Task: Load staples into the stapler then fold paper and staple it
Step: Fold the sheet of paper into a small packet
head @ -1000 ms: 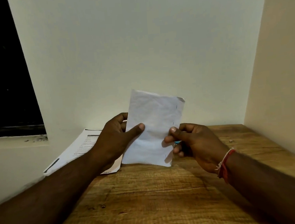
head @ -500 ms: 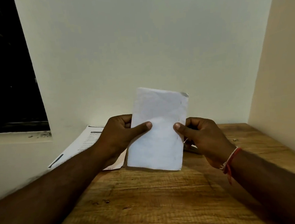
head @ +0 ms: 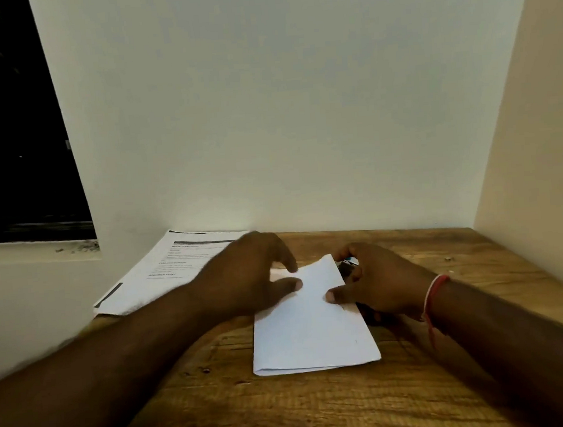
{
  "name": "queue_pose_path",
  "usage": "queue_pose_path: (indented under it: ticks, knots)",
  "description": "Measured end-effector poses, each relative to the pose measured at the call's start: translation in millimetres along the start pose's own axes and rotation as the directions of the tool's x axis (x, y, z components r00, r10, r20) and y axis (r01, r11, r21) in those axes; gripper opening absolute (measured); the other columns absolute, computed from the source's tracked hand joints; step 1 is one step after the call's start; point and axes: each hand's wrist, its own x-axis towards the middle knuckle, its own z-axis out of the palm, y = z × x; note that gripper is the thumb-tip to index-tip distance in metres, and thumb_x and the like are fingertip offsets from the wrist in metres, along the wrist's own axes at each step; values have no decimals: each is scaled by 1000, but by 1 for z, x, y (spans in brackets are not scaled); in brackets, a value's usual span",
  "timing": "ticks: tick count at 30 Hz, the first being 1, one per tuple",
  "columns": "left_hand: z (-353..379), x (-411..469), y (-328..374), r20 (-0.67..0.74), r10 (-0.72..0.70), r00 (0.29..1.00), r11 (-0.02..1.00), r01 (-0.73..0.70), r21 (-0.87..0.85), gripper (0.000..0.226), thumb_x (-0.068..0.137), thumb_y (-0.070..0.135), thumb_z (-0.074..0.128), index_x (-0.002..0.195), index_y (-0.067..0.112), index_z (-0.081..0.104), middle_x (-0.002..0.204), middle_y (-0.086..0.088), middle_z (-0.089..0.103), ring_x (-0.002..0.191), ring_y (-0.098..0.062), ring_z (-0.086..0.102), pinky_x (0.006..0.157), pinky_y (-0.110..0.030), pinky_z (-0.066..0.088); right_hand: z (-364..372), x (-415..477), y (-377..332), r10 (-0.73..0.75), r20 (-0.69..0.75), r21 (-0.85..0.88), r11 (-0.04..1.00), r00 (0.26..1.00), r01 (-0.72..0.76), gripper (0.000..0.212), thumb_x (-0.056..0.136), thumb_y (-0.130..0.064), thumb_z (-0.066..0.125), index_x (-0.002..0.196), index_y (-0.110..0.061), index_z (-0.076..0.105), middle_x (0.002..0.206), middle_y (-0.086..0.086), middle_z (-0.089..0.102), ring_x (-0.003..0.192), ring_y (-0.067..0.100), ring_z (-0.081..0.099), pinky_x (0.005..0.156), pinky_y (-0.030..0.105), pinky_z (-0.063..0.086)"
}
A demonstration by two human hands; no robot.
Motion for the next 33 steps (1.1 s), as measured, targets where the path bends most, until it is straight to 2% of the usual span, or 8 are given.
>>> queue_pose_path:
  ticks: [6,10,13,16,20,24,28,33]
  knots:
    - [24,-13,51,244,23,969,988,-60,144,39,108,57,62,135,35,79,135,10,78,122,-15,69,98,-37,60,-10,-2,5,-192,-37,-382,910,981,163,77,69,-61,96,137,-39,66,96,-22,61,90,2,59,83,28,52]
    - [23,-15,53,256,52,965,965,-115,236,42,111,59,55,132,32,78,128,7,78,117,-16,67,87,-33,54,-12,-5,8,-267,147,-474,826,952,305,67,83,-70,81,142,-42,66,129,-19,66,120,9,50,100,34,50]
    - [22,-12,48,322,19,947,960,-108,260,50,112,63,49,146,31,69,143,4,73,129,-20,66,101,-40,58,-12,-10,4,-217,234,-565,763,948,314,68,93,-74,65,152,-43,56,137,-16,60,132,15,35,102,34,34]
    - [19,-11,41,478,-15,878,943,-147,299,71,114,69,34,174,32,33,184,5,31,163,-24,42,128,-48,43,-16,-17,-3,-142,300,-600,741,943,302,86,89,-80,62,164,-44,41,158,-13,45,144,16,26,114,37,26]
    - [3,-7,34,604,-49,796,944,-160,287,79,115,66,34,180,30,6,189,9,-1,173,-20,18,137,-42,21,-17,-19,-5,-107,310,-615,736,945,284,96,82,-84,67,165,-45,38,161,-12,42,150,19,23,121,42,25]
    - [-24,-4,29,610,-98,787,905,-185,384,73,113,59,54,175,27,35,183,7,32,160,-22,44,124,-34,39,-19,-18,-2,-87,322,-599,753,943,274,101,76,-86,72,163,-46,40,164,-11,42,154,21,21,123,43,23]
    - [-34,-8,19,548,-162,820,895,-112,432,56,100,55,77,147,24,72,156,11,68,137,-18,65,107,-30,52,-16,-11,1,-89,325,-607,743,941,280,106,73,-91,70,164,-47,38,167,-12,42,155,21,20,123,44,21]
    - [-33,-5,15,532,-181,827,847,-144,512,54,94,64,81,137,32,77,142,17,76,134,-17,66,102,-33,50,-13,-4,6,-104,339,-611,731,935,303,106,71,-94,67,162,-46,41,167,-16,43,155,22,22,123,46,22]
